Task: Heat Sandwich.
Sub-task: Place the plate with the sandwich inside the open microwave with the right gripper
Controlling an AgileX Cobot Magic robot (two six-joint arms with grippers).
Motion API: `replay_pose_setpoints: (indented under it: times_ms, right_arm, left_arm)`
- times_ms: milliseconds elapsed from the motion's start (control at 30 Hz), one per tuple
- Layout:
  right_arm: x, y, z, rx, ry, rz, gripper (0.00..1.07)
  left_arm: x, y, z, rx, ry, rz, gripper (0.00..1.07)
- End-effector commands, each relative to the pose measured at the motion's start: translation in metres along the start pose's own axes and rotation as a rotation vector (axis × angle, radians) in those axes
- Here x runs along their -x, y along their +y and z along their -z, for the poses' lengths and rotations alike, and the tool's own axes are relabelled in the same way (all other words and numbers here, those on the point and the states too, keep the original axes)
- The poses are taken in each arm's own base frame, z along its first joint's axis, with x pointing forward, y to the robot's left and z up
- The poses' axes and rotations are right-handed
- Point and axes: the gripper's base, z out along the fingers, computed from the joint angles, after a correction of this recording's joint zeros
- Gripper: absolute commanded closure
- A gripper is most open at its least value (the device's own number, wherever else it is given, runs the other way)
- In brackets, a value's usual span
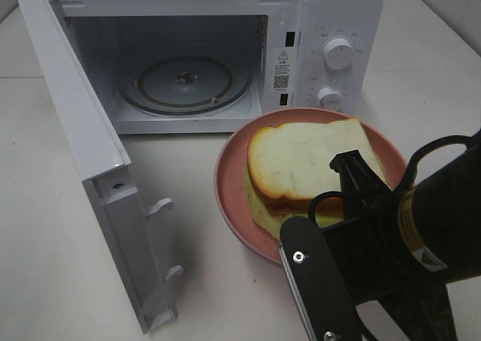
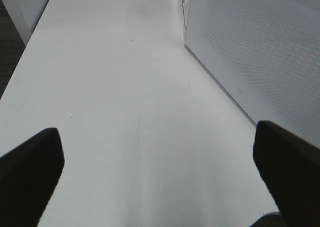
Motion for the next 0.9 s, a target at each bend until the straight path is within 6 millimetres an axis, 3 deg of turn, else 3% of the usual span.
replay_pose_setpoints:
  times_ms: [33, 467, 900]
  right_arm:
    - [-0.005, -0.007, -0.001, -0.019, -0.019, 0.044, 1.07]
    - [-0.031, -0.020, -0.010, 0.044, -0.089, 0.319, 1.07]
    - [-0.042, -0.025, -0.013, 0.052, -0.120, 0.338, 1.07]
  left_arm:
    - [-0.001, 0.000, 0.002, 0.005, -0.020, 0.000, 0.09]
    - [-0.001, 0.000, 0.002, 0.005, -0.020, 0.000, 0.09]
    - [-0.001, 0.000, 0.002, 0.005, -0.020, 0.000, 0.09]
